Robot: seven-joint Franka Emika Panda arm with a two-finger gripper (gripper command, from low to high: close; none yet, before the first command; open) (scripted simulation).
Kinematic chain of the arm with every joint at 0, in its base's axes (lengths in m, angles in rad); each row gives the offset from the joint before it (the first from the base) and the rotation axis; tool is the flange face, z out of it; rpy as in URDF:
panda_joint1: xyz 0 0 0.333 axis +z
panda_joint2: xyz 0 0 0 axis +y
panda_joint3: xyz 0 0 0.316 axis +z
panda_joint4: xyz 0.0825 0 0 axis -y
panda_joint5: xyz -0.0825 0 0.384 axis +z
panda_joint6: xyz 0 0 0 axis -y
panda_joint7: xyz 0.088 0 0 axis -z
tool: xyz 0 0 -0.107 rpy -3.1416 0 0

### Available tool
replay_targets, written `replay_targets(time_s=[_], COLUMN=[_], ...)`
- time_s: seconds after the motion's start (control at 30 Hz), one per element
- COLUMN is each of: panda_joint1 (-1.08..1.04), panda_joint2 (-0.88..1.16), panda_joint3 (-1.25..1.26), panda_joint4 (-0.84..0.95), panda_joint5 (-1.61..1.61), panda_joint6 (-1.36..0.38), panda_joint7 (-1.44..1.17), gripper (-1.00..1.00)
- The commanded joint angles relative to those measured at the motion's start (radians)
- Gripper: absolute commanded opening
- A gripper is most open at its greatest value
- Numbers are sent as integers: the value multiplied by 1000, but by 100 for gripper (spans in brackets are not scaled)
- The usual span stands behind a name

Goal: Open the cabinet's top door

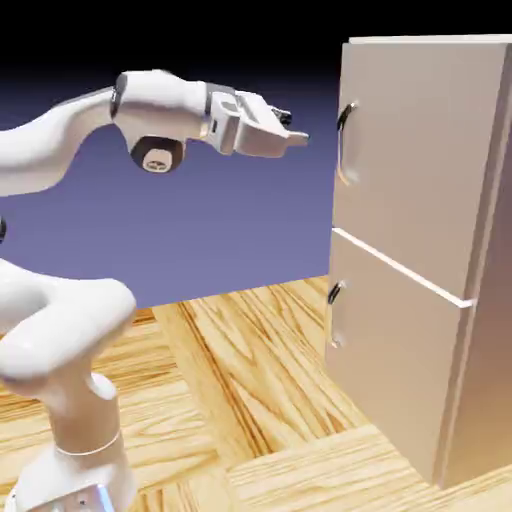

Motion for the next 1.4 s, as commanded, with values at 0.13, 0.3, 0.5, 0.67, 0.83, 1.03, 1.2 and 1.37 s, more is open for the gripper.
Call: replay_targets(time_s=[0.13,0.3,0.5,0.67,0.83,1.03,1.2,1.37], panda_joint1=[-123,-246,-384,-532,-495,-397,-389,-450], panda_joint2=[-116,-233,-362,-361,-363,-362,-362,-365], panda_joint3=[101,201,313,338,314,204,94,-7], panda_joint4=[28,56,87,203,137,-68,-187,-263], panda_joint5=[218,435,678,758,793,822,798,770], panda_joint6=[-63,-126,-196,-221,-295,-548,-766,-983], panda_joint7=[-79,-158,-246,-237,-300,-452,-529,-570], gripper=[0,0,0,0,-100,-100,-100,-100])
